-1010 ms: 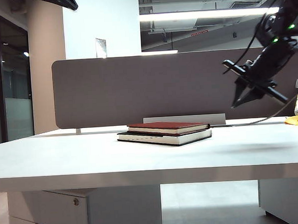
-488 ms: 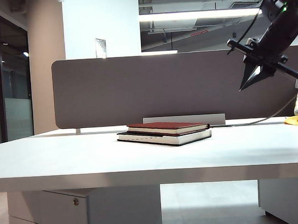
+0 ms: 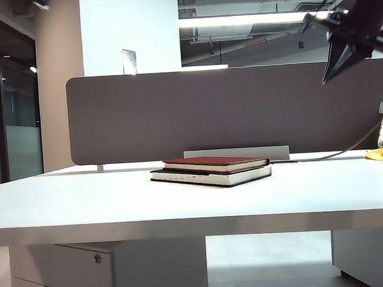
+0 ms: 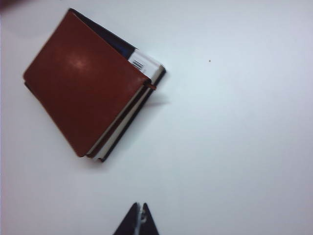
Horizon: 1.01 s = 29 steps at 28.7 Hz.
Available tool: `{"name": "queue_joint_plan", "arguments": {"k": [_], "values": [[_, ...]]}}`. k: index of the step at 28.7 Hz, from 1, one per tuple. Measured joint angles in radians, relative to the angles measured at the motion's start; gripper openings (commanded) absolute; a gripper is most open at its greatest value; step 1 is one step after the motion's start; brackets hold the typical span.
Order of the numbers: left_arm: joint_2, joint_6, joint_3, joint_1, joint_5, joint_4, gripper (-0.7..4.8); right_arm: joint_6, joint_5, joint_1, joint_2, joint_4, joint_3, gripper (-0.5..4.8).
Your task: Pick up the red book and place it on top of the black book.
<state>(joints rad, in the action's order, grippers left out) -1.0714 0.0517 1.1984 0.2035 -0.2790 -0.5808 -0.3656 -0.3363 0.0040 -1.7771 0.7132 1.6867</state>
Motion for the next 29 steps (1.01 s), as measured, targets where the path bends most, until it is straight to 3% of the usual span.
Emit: {"name": "queue_joint_plan", "arguments": {"k": [29], "values": [[0.211,-0.042,-0.043,0.003,-0.008,-0.053,-0.05,0.128,0.109,-0.013,0.390,0.202,-0.002,-0.03]]}}
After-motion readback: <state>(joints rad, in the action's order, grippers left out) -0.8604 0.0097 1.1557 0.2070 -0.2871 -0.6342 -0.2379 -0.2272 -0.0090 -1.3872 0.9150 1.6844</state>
